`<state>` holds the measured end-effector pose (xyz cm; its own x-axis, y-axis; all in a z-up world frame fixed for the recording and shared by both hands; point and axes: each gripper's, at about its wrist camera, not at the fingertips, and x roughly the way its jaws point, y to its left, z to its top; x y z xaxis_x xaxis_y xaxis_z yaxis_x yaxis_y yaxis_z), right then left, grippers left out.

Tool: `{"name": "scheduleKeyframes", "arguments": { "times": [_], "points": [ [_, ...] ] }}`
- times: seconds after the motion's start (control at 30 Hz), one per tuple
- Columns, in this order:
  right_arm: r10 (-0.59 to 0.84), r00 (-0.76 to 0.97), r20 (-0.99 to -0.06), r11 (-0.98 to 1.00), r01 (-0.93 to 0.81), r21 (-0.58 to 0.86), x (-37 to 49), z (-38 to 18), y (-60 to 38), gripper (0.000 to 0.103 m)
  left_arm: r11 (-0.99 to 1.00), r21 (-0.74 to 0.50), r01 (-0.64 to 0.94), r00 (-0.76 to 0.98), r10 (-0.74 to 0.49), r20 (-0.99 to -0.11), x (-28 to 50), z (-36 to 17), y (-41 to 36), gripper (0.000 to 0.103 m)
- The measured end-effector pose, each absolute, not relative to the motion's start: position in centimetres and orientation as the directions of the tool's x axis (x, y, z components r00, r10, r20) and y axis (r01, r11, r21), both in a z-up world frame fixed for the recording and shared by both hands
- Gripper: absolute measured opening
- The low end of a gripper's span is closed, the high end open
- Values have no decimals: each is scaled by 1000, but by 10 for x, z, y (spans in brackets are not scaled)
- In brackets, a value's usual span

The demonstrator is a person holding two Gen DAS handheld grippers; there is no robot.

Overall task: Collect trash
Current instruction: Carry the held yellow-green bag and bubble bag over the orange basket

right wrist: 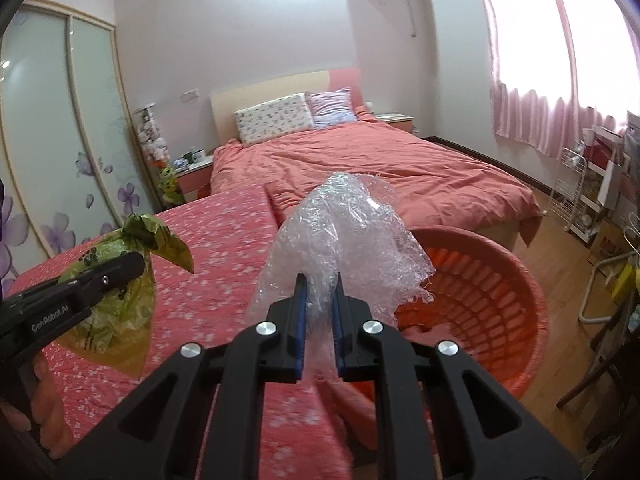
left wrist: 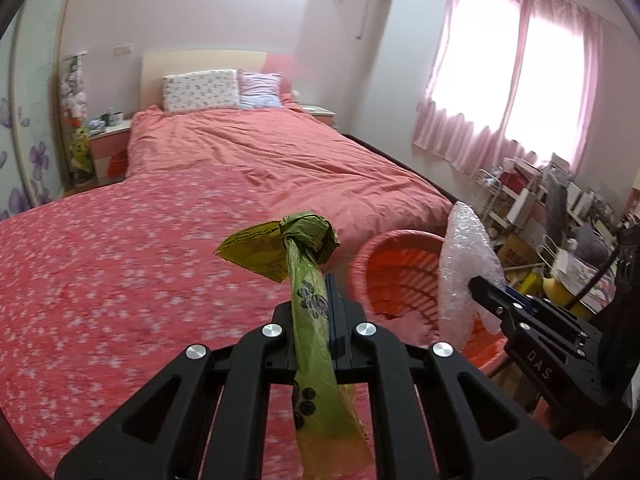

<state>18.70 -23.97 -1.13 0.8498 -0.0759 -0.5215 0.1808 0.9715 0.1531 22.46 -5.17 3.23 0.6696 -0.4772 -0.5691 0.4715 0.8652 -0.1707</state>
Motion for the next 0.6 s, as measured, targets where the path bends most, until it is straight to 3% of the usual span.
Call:
{"name": "scheduleKeyframes", "arguments": {
  "times": [0.6],
  "points": [
    [-172, 839, -516, 935, 305, 183, 179, -26, -329, 13, 761, -188, 620, 554, -595, -583, 227, 22, -154, 7]
  ]
}}
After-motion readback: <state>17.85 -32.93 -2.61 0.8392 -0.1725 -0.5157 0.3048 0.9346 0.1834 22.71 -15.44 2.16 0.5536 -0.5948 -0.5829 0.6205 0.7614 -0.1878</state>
